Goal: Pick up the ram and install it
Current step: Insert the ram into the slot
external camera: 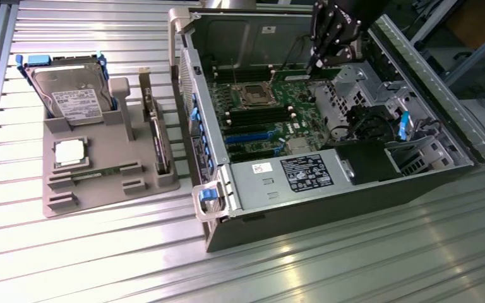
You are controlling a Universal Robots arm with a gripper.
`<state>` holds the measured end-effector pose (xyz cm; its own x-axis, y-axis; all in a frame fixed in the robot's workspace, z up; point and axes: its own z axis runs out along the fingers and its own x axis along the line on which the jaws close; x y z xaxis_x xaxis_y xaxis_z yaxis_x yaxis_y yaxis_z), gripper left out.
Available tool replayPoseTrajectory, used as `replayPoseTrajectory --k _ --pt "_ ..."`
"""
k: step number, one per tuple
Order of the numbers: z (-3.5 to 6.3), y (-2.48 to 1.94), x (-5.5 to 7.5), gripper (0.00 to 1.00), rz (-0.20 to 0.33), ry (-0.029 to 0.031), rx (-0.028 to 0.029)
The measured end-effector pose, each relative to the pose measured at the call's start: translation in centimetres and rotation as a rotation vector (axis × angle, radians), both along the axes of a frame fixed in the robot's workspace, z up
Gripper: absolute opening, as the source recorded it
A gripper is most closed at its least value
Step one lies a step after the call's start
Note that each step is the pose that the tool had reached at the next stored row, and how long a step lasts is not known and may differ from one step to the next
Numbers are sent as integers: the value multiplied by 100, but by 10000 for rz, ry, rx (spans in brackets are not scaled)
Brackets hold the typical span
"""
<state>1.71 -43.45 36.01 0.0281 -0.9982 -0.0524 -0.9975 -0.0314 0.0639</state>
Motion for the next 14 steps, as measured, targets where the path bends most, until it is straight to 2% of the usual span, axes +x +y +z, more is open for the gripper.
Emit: replayPoseTrajectory --k 14 --pt "-249 0 -3 12 1 0 0"
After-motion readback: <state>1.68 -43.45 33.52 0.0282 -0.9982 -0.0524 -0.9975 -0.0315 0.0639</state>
